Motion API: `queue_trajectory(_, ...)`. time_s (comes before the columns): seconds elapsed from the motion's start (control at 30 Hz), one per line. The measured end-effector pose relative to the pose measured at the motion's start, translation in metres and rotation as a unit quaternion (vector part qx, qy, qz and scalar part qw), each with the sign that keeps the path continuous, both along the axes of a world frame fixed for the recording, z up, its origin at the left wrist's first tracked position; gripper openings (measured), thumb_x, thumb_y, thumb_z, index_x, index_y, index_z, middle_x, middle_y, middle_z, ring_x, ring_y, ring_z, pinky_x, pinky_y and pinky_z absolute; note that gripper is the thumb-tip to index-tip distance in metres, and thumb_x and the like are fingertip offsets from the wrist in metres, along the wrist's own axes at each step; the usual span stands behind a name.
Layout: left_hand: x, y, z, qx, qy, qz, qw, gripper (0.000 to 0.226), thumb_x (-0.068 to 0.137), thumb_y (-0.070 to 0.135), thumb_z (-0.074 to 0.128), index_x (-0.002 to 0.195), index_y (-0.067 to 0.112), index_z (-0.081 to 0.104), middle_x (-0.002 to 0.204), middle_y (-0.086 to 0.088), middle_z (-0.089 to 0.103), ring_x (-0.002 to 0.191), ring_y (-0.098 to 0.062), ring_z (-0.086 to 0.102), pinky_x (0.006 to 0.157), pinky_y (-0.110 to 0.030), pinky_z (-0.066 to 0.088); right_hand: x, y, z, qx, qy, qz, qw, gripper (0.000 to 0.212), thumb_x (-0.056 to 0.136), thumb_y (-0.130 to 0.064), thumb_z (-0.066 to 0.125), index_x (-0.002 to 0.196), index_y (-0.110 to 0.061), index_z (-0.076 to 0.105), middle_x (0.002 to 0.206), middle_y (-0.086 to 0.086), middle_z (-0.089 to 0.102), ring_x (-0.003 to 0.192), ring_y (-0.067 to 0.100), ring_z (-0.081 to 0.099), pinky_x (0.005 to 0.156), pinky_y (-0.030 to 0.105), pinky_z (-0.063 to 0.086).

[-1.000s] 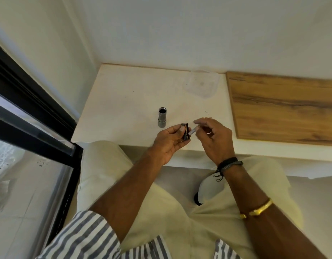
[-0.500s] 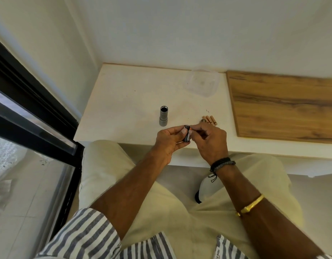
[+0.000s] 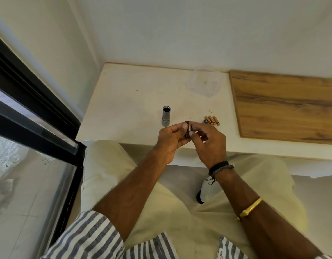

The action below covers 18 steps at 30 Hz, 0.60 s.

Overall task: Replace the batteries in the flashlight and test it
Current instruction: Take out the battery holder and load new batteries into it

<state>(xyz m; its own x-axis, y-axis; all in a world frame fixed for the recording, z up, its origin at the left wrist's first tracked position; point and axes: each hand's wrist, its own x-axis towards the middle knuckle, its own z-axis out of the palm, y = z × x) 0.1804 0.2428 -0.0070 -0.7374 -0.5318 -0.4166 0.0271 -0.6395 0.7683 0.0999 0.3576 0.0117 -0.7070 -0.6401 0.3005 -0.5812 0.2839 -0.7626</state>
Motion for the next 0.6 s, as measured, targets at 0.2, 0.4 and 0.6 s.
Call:
queue_trajectory(0.2, 0.002, -0.002, 0.005, -0.068, -0.021, -0.054, 0.996, 0.029, 0.1, 0.005, 0.052, 0.127, -0.001, 0.062, 0.121, -0.017, 0.069, 0.112, -0.029, 0.068, 0.097, -0.041, 0.054, -0.003, -0.003, -0.003, 0.019, -0.041, -0.001, 0.999, 0.034, 0.091, -0.021, 0.074, 0.125, -0.02, 0.068, 0.106, -0.01, 0.067, 0.09, 0.006, 0.066, 0.076, 0.002, 0.048)
queue_trajectory(0.4, 0.006, -0.005, 0.01, -0.106, -0.046, 0.021, 0.993, 0.022, 0.097, 0.011, 0.062, 0.113, -0.002, 0.068, 0.106, -0.018, 0.074, 0.101, -0.029, 0.072, 0.09, -0.038, 0.058, -0.004, -0.006, -0.006, -0.024, -0.096, -0.014, 0.995, 0.027, 0.089, -0.017, 0.075, 0.113, -0.028, 0.066, 0.097, -0.006, 0.073, 0.09, 0.011, 0.072, 0.076, 0.023, 0.061)
queue_trajectory(0.6, 0.007, -0.021, 0.01, -0.248, -0.145, 0.207, 0.935, 0.014, 0.092, 0.022, 0.066, 0.089, 0.009, 0.071, 0.08, -0.007, 0.074, 0.074, -0.021, 0.073, 0.067, -0.037, 0.063, -0.013, -0.007, -0.009, -0.061, -0.169, -0.044, 0.983, 0.026, 0.085, -0.014, 0.078, 0.107, -0.023, 0.068, 0.088, -0.016, 0.073, 0.081, 0.006, 0.072, 0.073, 0.028, 0.063)
